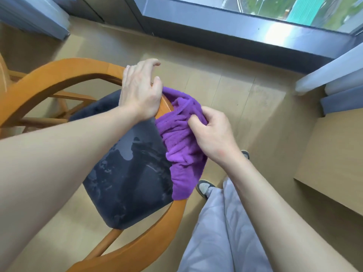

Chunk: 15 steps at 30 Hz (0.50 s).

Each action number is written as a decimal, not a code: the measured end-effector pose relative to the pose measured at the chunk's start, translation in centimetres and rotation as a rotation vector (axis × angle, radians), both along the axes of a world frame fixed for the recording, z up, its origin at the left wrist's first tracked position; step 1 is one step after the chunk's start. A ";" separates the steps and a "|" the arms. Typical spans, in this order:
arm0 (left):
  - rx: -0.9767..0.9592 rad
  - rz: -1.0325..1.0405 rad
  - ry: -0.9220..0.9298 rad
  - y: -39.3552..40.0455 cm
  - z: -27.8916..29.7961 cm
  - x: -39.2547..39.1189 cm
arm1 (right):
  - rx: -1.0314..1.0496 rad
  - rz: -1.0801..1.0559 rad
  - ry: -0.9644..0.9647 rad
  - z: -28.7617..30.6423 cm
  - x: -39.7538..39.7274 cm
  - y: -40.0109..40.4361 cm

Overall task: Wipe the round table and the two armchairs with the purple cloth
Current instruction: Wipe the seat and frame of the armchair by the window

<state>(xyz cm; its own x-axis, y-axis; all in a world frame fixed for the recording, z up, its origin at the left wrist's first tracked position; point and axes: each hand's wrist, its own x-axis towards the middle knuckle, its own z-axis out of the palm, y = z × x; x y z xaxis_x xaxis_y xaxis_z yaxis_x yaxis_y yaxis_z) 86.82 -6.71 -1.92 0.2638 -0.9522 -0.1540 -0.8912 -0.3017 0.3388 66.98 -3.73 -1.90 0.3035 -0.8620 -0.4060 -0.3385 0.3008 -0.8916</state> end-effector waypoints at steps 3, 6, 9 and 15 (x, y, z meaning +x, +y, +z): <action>-0.007 -0.007 0.000 0.0 0.0 0.1 | 0.082 -0.065 -0.086 1.6 -0.7 -0.7; -0.005 -0.008 -0.004 0.1 0.0 0.1 | 0.272 -0.148 -0.361 2.5 -0.5 -0.9; -0.009 -0.012 0.001 0.1 0.1 0.1 | 0.490 -0.274 -0.710 3.2 -0.8 -1.3; -0.006 -0.022 0.008 0.0 0.2 0.2 | 0.761 -0.221 -1.023 4.0 -3.9 -3.7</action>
<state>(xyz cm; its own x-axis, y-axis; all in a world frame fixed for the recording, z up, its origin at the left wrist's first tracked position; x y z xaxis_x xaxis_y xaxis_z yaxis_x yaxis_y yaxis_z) 87.04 -6.66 -1.77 0.2412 -0.9588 -0.1499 -0.8949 -0.2795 0.3478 63.06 -7.47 2.09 0.6475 -0.5896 -0.4828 0.5133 0.8057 -0.2956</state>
